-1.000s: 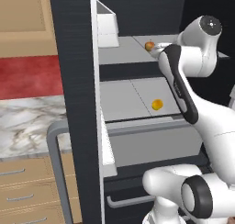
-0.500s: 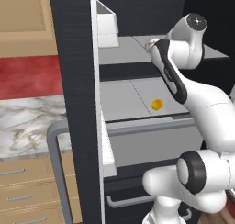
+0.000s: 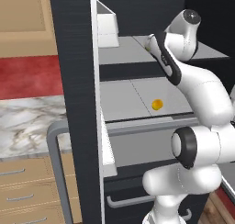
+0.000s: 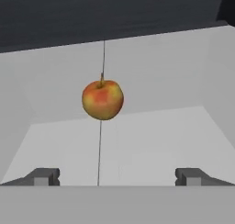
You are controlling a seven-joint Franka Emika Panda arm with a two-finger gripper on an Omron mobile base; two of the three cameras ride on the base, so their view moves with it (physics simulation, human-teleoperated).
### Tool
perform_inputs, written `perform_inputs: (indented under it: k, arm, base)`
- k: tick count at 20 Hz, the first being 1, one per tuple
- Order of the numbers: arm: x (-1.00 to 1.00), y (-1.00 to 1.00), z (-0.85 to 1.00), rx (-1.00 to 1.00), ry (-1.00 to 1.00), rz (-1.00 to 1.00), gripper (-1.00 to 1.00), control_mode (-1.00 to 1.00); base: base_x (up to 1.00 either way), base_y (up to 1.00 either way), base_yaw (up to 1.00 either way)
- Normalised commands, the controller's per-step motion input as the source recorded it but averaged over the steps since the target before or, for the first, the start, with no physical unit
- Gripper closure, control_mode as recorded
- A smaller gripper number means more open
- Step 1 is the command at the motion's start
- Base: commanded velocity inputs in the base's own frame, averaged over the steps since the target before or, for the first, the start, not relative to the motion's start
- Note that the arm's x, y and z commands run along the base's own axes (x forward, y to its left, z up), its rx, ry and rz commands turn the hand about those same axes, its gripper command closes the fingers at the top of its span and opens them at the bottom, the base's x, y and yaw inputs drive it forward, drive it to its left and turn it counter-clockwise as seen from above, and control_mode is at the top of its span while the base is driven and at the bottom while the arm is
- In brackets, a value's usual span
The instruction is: Retrieve the apple and mango from the fridge and place them into the bowl on the dining table.
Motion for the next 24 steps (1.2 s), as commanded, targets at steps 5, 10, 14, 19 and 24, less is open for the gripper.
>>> perform_inputs:
  k: [5,10,14,19,24]
  arm:
    - [0.39,0.00,-0.01,0.00,0.01,0.00,-1.00,-1.00]
    - [0.29,0.00,-0.12,0.00,0.00,0.00,-1.00,-1.00]
    - [0.29,0.02,-0.23,0.00,0.00,0.00,-1.00,-1.00]
    - [0.43,0.04,-0.20,0.00,0.00,0.00,-1.00,-1.00]
    - [0.44,0.04,-0.02,0.00,0.00,0.00,-1.00,-1.00]
  base:
    - [0.00,0.00,0.00]
    - [0.00,0.00,0.00]
    - [0.00,0.00,0.00]
    - [0.00,0.00,0.00]
    - [0.00,0.00,0.00]
